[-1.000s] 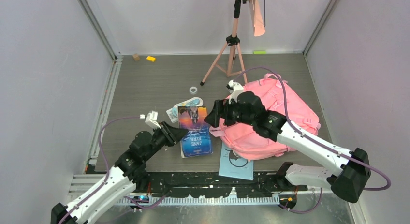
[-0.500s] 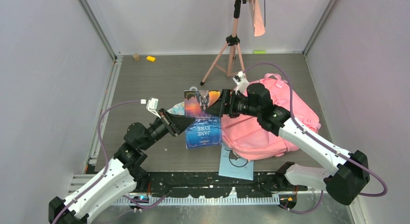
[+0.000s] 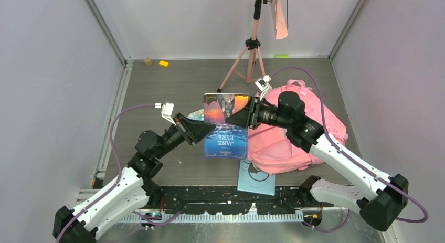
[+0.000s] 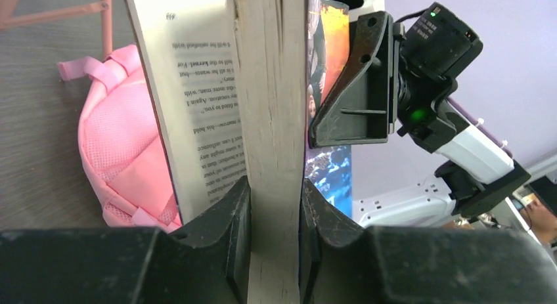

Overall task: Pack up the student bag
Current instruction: Pick up the book from the center of the board.

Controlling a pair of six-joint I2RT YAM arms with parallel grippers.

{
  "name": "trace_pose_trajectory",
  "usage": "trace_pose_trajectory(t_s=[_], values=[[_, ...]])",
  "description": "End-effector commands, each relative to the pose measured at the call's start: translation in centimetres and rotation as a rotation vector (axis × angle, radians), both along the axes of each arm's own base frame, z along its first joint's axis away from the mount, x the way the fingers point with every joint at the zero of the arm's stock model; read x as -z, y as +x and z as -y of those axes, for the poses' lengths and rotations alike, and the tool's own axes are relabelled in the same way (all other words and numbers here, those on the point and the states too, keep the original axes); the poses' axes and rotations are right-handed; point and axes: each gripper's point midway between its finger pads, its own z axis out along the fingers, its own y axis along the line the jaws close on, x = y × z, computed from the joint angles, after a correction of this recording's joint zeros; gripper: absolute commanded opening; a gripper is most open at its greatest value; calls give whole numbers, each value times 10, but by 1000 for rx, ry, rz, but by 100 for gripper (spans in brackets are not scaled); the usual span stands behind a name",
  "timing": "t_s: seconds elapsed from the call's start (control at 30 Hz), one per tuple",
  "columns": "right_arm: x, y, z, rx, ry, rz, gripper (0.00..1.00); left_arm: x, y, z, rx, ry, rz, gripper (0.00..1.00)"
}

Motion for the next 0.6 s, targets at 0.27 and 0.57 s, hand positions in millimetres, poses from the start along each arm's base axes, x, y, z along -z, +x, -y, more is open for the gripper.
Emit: trace_pose_trajectory(t_s=[0.27,0.57], values=[[-80,-31,15,-46,140,196,1,-38,-9,-28,-108,172,133,100],[-118,-57,19,-151,210,294,1,-24,-11,3,53,189,70,100]])
